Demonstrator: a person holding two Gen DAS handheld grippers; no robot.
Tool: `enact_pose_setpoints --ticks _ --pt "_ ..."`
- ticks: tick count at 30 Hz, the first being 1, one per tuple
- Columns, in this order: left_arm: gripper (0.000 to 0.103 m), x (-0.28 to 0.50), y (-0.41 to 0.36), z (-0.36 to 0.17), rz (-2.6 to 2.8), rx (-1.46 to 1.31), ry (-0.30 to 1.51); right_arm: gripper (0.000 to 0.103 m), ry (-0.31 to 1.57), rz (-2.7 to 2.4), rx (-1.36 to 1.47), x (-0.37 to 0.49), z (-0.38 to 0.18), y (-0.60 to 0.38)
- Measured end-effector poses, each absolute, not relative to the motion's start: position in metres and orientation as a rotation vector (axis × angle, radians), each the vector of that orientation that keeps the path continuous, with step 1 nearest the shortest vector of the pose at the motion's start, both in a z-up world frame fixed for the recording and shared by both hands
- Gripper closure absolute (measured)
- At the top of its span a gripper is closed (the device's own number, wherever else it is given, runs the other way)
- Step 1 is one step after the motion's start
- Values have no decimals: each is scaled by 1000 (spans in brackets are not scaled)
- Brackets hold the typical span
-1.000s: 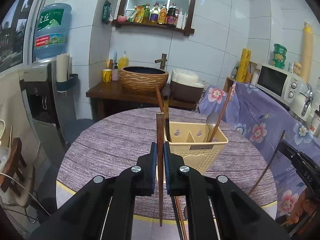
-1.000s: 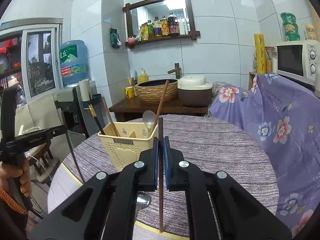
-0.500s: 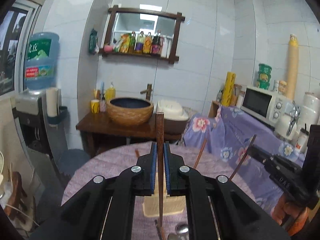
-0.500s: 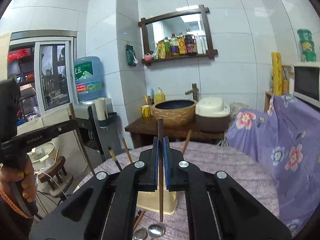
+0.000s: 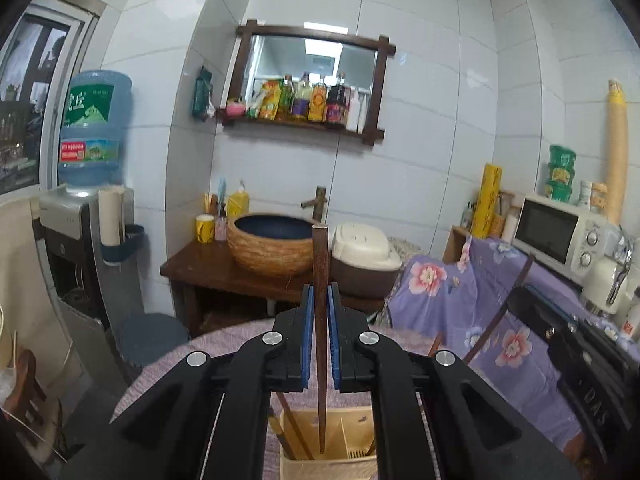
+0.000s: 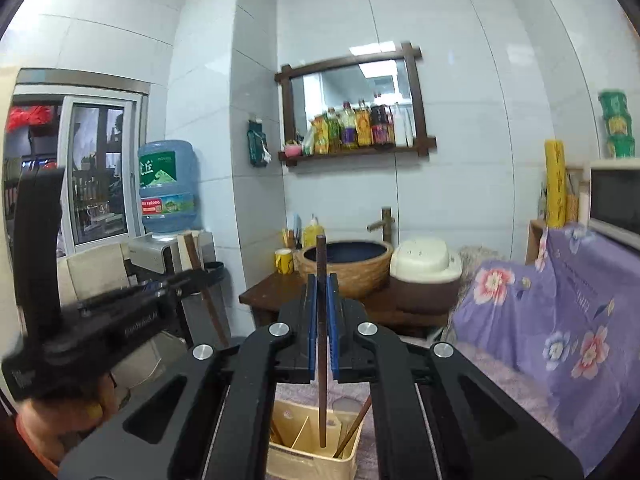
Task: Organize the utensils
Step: 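Insert both brown chopsticks into the cream holder and open both tools, then move both tools back down to the remaining utensils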
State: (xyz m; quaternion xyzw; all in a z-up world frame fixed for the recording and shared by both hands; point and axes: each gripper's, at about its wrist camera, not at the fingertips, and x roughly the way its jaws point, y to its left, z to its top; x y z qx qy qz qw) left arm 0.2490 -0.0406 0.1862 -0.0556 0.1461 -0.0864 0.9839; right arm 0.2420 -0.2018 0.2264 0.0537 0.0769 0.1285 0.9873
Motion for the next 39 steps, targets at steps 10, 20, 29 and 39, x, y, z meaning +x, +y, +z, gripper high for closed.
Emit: enact_pose_setpoints --ticks 10,20,29,39 --pt "95 256 -45 122 -189 -86 438 97 339 281 160 274 159 -213" --pt "75 260 -41 103 -208 -67 521 86 382 276 153 275 133 -215" --pt "44 208 -26 90 -180 -42 514 43 398 232 135 236 110 -218" --pt "75 195 -19 -11 -193 -18 809 43 725 164 74 214 13 -201"
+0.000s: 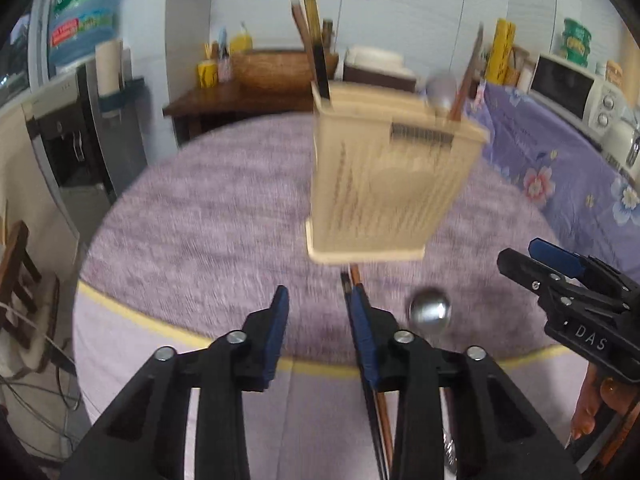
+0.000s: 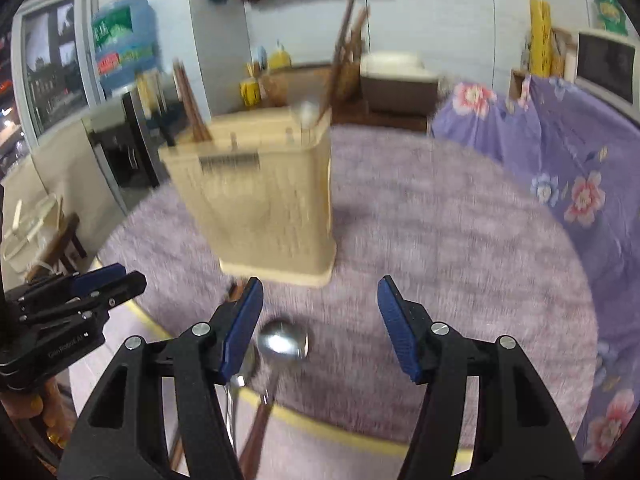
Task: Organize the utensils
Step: 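Move both tools back down to the remaining utensils, then grasp a black gold-tipped chopstick with the left tool while the right grasps a dark-handled spoon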
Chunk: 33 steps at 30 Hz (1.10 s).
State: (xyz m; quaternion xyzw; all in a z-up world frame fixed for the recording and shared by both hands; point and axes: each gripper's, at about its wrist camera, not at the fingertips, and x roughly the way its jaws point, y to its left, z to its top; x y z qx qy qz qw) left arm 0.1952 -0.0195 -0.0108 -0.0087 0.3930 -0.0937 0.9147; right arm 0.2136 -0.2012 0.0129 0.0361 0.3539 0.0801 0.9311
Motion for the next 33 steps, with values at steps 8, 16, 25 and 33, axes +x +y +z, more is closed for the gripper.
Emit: enact_pose_setpoints --ticks 8,16,25,33 --pt "83 184 -27 -55 -222 -31 919 46 911 186 51 193 -46 -181" --pt "83 180 -34 -61 -235 -26 934 64 953 165 -7 189 -59 -157" --pt "83 179 -39 -64 -258 -24 950 92 937 114 -44 191 -60 -174" --pt "83 181 -46 -68 -251 1 960 92 921 70 -18 193 -61 -200"
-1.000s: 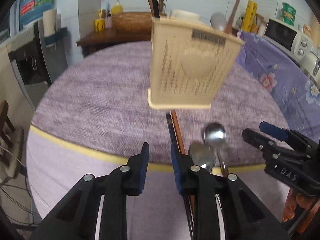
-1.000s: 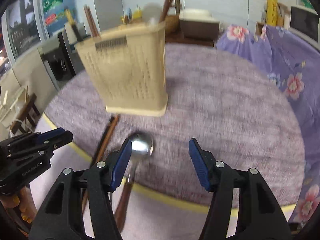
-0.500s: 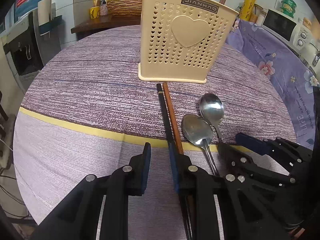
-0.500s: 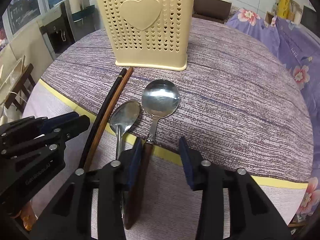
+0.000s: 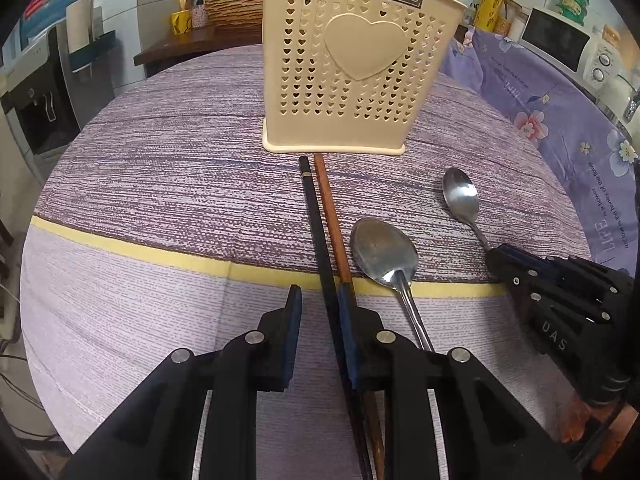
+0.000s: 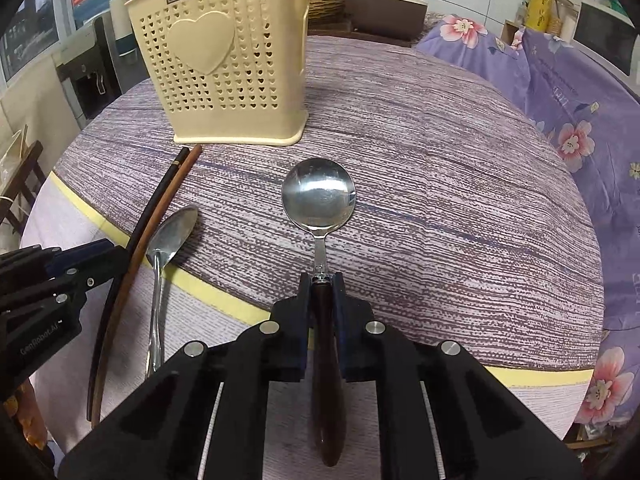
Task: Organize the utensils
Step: 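Grasp a black gold-tipped chopstick with the left tool while the right grasps a dark-handled spoon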
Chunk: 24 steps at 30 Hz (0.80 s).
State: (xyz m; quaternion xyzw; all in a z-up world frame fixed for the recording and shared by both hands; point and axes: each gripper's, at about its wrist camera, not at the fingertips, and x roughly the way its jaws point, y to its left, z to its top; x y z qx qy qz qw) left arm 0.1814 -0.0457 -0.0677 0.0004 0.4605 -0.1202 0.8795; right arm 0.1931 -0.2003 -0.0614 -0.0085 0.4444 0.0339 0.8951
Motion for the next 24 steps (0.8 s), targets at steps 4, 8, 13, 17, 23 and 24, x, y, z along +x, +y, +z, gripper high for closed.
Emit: enact_pose_setpoints --ticks 4,8,13,17,23,24 --pt "83 187 -54 -68 -225 53 960 91 913 66 -18 194 -62 -201" --pt "83 201 -52 -68 -219 65 961 87 911 90 -26 197 -61 -202" --pt "83 224 -47 -67 -209 87 977 52 897 141 8 205 -59 -211" --pt "83 244 -47 -67 -197 94 988 52 902 184 8 220 -56 -210" --pt "83 264 -53 -65 -178 102 1003 52 932 211 -22 249 -57 -206" --pt "83 265 -53 -65 -174 99 1002 52 937 208 -24 253 -58 -206"
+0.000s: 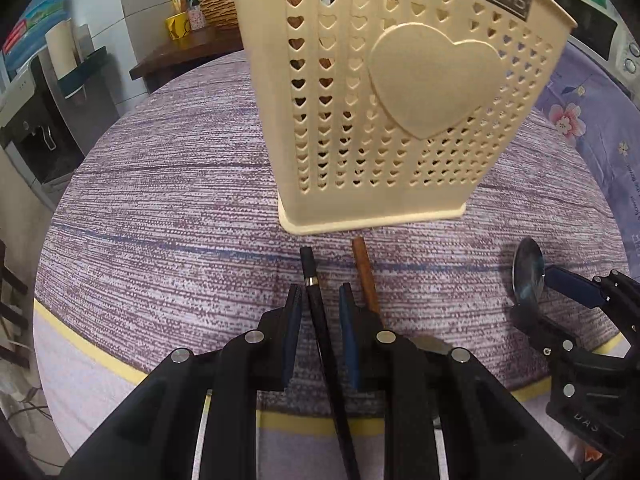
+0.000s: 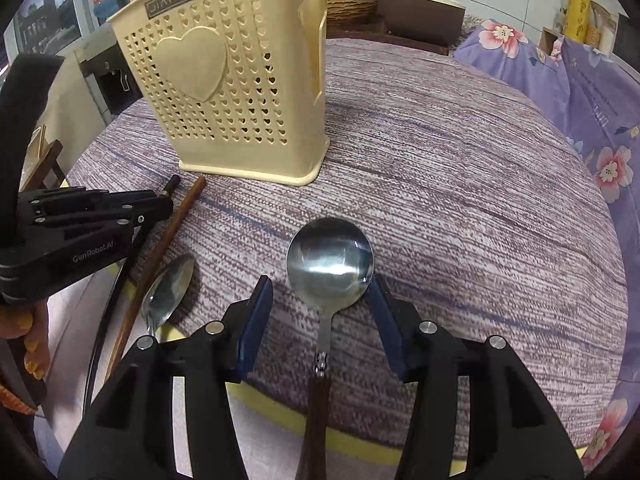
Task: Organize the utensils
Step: 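Grasp a black gold-tipped chopstick with the left tool while the right grasps a dark-handled spoon, then lift chopstick and spoon into the cream holder and open both tools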
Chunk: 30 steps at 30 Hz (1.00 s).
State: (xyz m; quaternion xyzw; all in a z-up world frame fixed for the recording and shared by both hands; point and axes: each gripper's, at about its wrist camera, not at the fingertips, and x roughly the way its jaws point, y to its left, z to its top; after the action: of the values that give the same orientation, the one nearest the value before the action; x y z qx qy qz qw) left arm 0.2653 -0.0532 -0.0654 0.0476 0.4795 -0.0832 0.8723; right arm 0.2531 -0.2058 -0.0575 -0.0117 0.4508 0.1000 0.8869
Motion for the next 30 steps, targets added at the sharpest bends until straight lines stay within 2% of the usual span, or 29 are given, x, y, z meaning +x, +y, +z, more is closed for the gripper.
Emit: enact_pose_setpoints --ticks 6,10,20,25,30 --pt "93 271 -54 -65 -142 104 996 52 946 189 -50 267 -59 -201" --pt "93 275 -52 -65 -141 93 996 55 944 175 -55 270 -59 -200" --pt "94 272 -53 -63 -130 83 965 55 911 192 -21 268 -54 -206" --pt "94 253 -50 -34 -163 28 894 55 816 225 6 250 -25 -208" --pt "94 223 -38 20 -202 -18 755 55 704 258 33 223 18 -215"
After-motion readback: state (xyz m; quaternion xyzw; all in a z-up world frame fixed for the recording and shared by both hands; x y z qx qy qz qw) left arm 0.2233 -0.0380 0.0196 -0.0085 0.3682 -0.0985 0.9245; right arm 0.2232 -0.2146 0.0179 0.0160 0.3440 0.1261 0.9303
